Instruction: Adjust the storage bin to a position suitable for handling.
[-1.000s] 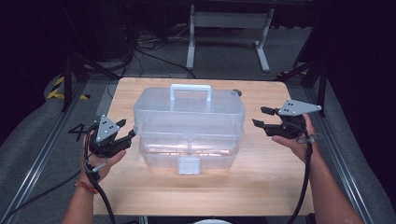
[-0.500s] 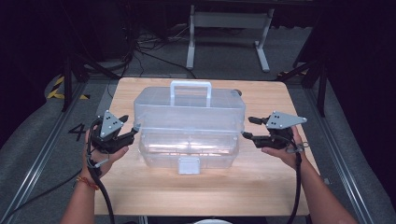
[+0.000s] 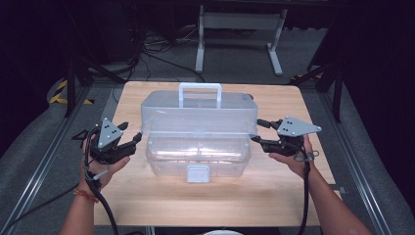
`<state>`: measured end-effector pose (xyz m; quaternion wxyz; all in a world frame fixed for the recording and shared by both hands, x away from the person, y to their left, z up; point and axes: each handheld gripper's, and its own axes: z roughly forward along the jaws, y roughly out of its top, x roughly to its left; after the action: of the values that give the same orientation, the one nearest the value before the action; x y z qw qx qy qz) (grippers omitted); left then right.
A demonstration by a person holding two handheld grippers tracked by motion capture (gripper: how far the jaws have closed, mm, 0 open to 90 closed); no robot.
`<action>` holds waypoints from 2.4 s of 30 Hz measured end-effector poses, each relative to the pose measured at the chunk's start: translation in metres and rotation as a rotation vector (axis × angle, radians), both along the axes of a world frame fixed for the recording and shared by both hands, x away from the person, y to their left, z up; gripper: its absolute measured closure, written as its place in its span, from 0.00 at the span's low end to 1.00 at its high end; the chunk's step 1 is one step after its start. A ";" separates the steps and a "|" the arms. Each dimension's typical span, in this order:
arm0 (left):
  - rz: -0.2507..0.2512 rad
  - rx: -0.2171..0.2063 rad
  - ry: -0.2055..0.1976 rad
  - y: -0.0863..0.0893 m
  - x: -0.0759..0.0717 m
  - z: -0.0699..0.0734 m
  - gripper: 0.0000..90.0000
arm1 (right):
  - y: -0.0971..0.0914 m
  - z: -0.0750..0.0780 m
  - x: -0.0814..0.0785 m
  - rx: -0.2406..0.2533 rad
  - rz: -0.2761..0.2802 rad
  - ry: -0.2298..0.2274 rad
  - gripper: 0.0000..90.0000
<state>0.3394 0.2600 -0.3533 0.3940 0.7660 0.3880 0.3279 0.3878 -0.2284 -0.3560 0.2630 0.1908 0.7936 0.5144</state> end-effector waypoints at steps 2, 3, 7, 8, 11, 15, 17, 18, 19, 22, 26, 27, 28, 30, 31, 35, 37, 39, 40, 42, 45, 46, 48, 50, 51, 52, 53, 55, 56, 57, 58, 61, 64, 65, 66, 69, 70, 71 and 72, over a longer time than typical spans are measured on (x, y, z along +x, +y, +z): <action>0.003 0.005 0.015 0.004 -0.003 -0.004 0.46 | 0.000 0.000 0.000 0.012 -0.003 -0.008 0.55; 0.008 0.019 0.032 0.006 -0.006 -0.009 0.45 | 0.000 0.001 0.000 0.017 -0.006 -0.014 0.56; 0.023 0.044 0.072 0.015 -0.012 -0.025 0.41 | 0.001 0.002 0.000 0.042 -0.021 -0.038 0.61; 0.026 0.042 0.090 0.017 -0.015 -0.031 0.40 | 0.001 0.002 0.001 0.048 -0.024 -0.042 0.61; 0.032 0.047 0.115 0.022 -0.018 -0.041 0.37 | 0.002 0.004 0.002 0.071 -0.041 -0.061 0.63; 0.031 0.068 0.179 0.029 -0.024 -0.060 0.35 | 0.003 0.005 0.004 0.101 -0.055 -0.071 0.65; 0.022 0.086 0.212 0.030 -0.026 -0.068 0.35 | 0.003 0.006 0.005 0.116 -0.060 -0.077 0.67; 0.016 0.088 0.223 0.030 -0.028 -0.073 0.34 | 0.004 0.007 0.006 0.124 -0.069 -0.085 0.68; 0.015 0.083 0.233 0.030 -0.029 -0.077 0.34 | 0.005 0.008 0.007 0.126 -0.075 -0.088 0.68; 0.011 0.083 0.251 0.028 -0.031 -0.084 0.34 | 0.006 0.010 0.007 0.137 -0.089 -0.085 0.69; -0.013 0.082 0.269 0.022 -0.033 -0.095 0.32 | 0.009 0.014 0.009 0.140 -0.127 -0.101 0.71; -0.020 0.089 0.271 0.023 -0.033 -0.097 0.32 | 0.010 0.015 0.010 0.143 -0.137 -0.103 0.72; -0.019 0.073 0.279 0.023 -0.034 -0.099 0.32 | 0.011 0.016 0.010 0.146 -0.146 -0.111 0.73; -0.025 0.067 0.293 0.023 -0.034 -0.104 0.31 | 0.013 0.017 0.012 0.161 -0.167 -0.121 0.74; -0.029 0.066 0.301 0.023 -0.034 -0.106 0.31 | 0.014 0.018 0.013 0.170 -0.175 -0.125 0.74; -0.032 0.072 0.325 0.023 -0.033 -0.113 0.30 | 0.016 0.020 0.017 0.186 -0.198 -0.137 0.75; -0.032 0.063 0.334 0.024 -0.032 -0.115 0.30 | 0.018 0.021 0.018 0.187 -0.212 -0.141 0.76; -0.023 0.032 0.353 0.023 -0.032 -0.121 0.30 | 0.020 0.025 0.020 0.172 -0.233 -0.148 0.78; -0.023 0.032 0.353 0.023 -0.032 -0.121 0.30 | 0.020 0.025 0.020 0.172 -0.233 -0.148 0.78; -0.022 0.040 0.360 0.023 -0.030 -0.123 0.29 | 0.022 0.026 0.022 0.170 -0.249 -0.158 0.79; -0.026 0.020 0.369 0.025 -0.029 -0.124 0.28 | 0.023 0.028 0.026 0.174 -0.265 -0.159 0.80; -0.021 0.008 0.357 0.026 -0.029 -0.125 0.28 | 0.023 0.028 0.027 0.175 -0.267 -0.162 0.80; -0.019 0.006 0.353 0.029 -0.029 -0.126 0.27 | 0.025 0.029 0.029 0.179 -0.286 -0.173 0.81; -0.020 0.011 0.336 0.033 -0.029 -0.127 0.27 | 0.028 0.031 0.031 0.168 -0.307 -0.188 0.82; -0.007 0.000 0.341 0.036 -0.029 -0.127 0.26 | 0.029 0.031 0.032 0.163 -0.313 -0.196 0.82; 0.005 0.004 0.342 0.039 -0.028 -0.126 0.26 | 0.030 0.032 0.033 0.157 -0.323 -0.207 0.83; 0.011 -0.008 0.341 0.040 -0.028 -0.127 0.26 | 0.031 0.032 0.035 0.163 -0.328 -0.206 0.83; 0.016 -0.014 0.349 0.042 -0.028 -0.127 0.26 | 0.032 0.033 0.038 0.168 -0.343 -0.209 0.84; 0.018 -0.014 0.346 0.042 -0.028 -0.127 0.26 | 0.032 0.033 0.039 0.168 -0.347 -0.207 0.84; 0.016 -0.014 0.345 0.041 -0.029 -0.127 0.26 | 0.033 0.034 0.040 0.174 -0.354 -0.207 0.85; 0.016 -0.008 0.338 0.041 -0.028 -0.127 0.26 | 0.035 0.035 0.041 0.176 -0.369 -0.210 0.86; 0.007 0.001 0.333 0.041 -0.028 -0.127 0.26 | 0.041 0.037 0.045 0.162 -0.414 -0.236 0.88; 0.006 -0.004 0.333 0.041 -0.029 -0.127 0.27 | 0.044 0.039 0.049 0.156 -0.440 -0.244 0.90; 0.004 -0.003 0.334 0.041 -0.029 -0.127 0.27 | 0.044 0.039 0.050 0.154 -0.446 -0.243 0.91; 0.003 -0.003 0.335 0.041 -0.029 -0.127 0.27 | 0.045 0.039 0.051 0.151 -0.452 -0.246 0.91; 0.002 -0.004 0.335 0.041 -0.028 -0.127 0.27 | 0.046 0.041 0.053 0.142 -0.458 -0.247 0.91; 0.001 -0.004 0.335 0.041 -0.028 -0.127 0.27 | 0.046 0.042 0.054 0.139 -0.460 -0.243 0.92; 0.004 -0.008 0.337 0.041 -0.029 -0.127 0.27 | 0.046 0.042 0.056 0.141 -0.459 -0.241 0.92; 0.004 -0.008 0.337 0.041 -0.028 -0.127 0.27 | 0.046 0.043 0.058 0.140 -0.462 -0.239 0.92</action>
<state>0.3109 0.3008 -0.4806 0.3257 0.8079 0.4512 0.1939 0.4454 -0.1824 -0.3132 0.4513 0.3227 0.6547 0.5133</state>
